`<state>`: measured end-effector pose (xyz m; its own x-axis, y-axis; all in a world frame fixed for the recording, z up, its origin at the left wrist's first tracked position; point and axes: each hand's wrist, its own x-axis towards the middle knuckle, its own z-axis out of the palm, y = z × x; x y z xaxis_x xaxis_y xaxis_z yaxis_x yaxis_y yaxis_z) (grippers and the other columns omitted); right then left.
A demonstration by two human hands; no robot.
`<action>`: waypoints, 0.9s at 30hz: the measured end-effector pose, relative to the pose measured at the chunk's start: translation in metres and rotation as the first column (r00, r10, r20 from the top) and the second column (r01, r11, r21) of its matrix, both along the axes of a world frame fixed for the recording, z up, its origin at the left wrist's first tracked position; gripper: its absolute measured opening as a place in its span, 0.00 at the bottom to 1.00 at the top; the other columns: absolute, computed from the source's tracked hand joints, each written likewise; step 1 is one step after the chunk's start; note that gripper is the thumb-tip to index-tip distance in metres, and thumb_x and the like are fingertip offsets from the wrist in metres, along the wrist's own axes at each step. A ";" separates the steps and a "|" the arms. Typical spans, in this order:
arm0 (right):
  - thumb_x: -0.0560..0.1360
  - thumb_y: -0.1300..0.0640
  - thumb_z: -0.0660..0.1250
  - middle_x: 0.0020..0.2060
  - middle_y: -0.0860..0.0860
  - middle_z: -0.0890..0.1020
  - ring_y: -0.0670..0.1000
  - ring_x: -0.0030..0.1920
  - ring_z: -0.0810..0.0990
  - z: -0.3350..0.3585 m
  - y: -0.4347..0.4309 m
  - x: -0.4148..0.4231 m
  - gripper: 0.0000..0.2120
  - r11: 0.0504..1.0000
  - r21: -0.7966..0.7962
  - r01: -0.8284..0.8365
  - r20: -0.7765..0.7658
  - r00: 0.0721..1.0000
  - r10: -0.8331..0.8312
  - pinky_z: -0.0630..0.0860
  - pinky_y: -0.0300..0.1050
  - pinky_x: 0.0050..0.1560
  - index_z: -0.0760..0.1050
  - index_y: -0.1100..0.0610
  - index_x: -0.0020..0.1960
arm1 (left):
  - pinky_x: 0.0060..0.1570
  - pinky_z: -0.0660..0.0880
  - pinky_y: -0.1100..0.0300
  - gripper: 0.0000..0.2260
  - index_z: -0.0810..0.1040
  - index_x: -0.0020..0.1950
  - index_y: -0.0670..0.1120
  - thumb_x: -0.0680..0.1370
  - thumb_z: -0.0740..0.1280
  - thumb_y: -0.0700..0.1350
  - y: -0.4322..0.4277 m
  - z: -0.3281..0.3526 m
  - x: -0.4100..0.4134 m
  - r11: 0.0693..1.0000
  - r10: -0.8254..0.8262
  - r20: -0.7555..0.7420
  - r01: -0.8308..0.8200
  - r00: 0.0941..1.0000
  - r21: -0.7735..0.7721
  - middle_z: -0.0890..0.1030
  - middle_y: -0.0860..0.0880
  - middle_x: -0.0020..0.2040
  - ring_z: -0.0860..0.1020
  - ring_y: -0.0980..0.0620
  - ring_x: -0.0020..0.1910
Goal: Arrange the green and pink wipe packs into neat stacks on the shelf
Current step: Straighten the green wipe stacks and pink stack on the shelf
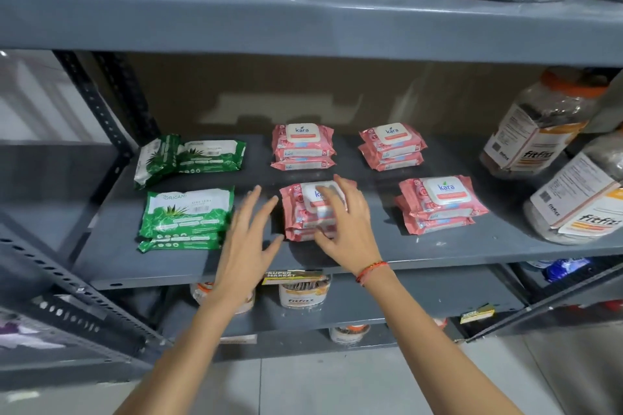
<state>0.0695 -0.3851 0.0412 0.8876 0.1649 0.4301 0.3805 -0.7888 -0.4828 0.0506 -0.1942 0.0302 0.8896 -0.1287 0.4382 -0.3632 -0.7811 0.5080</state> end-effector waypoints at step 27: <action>0.77 0.68 0.60 0.77 0.60 0.44 0.62 0.66 0.67 -0.028 0.189 -0.004 0.37 0.972 -0.164 -0.166 -0.334 0.937 0.103 0.76 0.52 0.51 0.44 0.51 0.78 | 0.50 0.60 0.78 0.26 0.67 0.70 0.44 0.74 0.70 0.45 0.147 -0.008 -0.022 0.877 0.324 -0.343 -0.416 0.882 -0.241 0.81 0.46 0.56 0.77 0.50 0.56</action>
